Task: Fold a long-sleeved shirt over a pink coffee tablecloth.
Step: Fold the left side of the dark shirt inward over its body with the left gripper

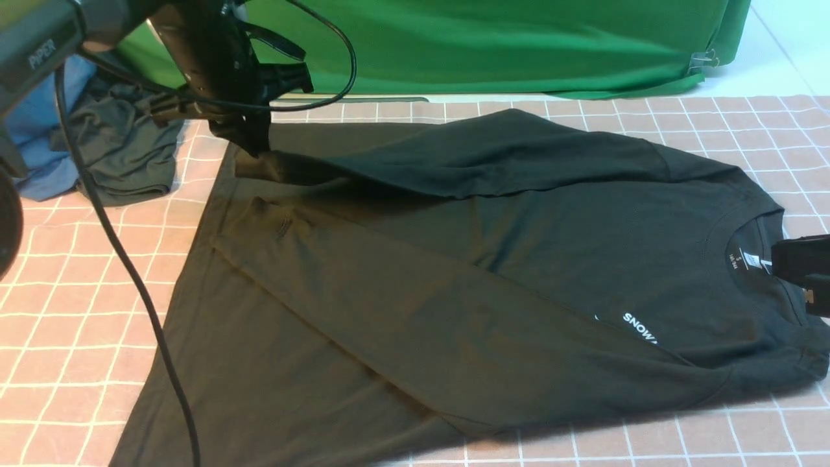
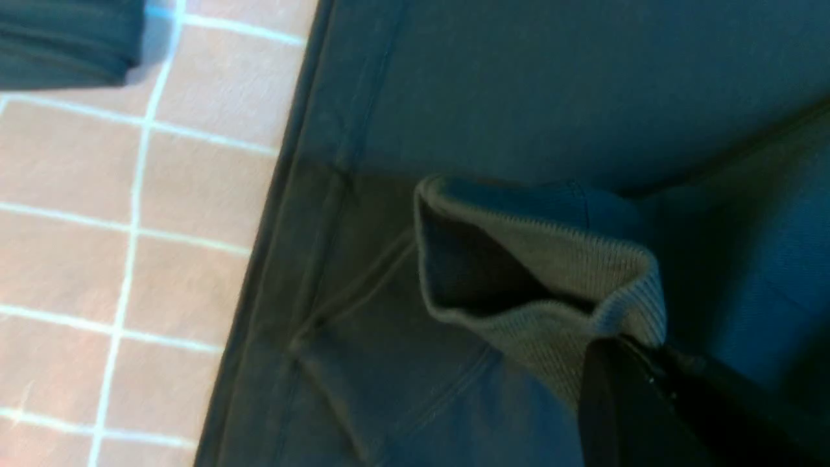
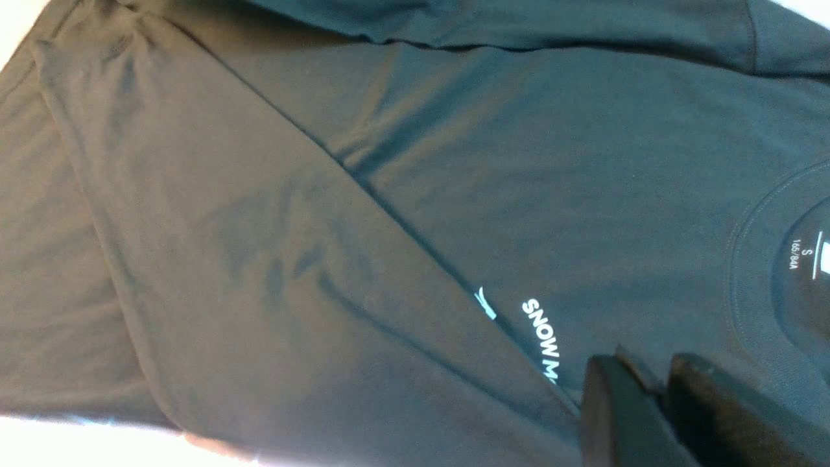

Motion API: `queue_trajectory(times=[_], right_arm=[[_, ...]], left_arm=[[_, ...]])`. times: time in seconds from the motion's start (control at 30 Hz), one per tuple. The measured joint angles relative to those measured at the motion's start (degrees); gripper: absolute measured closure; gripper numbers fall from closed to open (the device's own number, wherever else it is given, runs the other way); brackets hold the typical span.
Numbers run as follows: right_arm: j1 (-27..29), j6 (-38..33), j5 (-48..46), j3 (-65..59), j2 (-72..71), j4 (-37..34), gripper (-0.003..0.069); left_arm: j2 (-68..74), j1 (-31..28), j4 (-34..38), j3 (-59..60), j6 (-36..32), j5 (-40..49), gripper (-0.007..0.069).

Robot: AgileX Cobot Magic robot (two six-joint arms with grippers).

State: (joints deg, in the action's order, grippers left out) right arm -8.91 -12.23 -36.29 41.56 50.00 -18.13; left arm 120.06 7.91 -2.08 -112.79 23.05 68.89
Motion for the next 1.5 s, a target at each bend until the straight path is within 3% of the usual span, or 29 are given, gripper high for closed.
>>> queue_trajectory(times=[0.4,0.7,1.5], right_arm=[[0.00,-0.06,0.00,0.00,0.00,0.00,0.0515],[0.00,-0.06,0.00,0.00,0.00,0.00,0.0506],[0.00,-0.06,-0.05,0.00,0.00,0.00,0.0493]], left_arm=[[-7.76,0.00,-1.72,11.26,0.18,0.57,0.0592],[-10.09,0.00,2.08,24.08,0.43,-1.05,0.0592],[-17.43,0.00,4.10,39.37,1.51,-5.19,0.0570]])
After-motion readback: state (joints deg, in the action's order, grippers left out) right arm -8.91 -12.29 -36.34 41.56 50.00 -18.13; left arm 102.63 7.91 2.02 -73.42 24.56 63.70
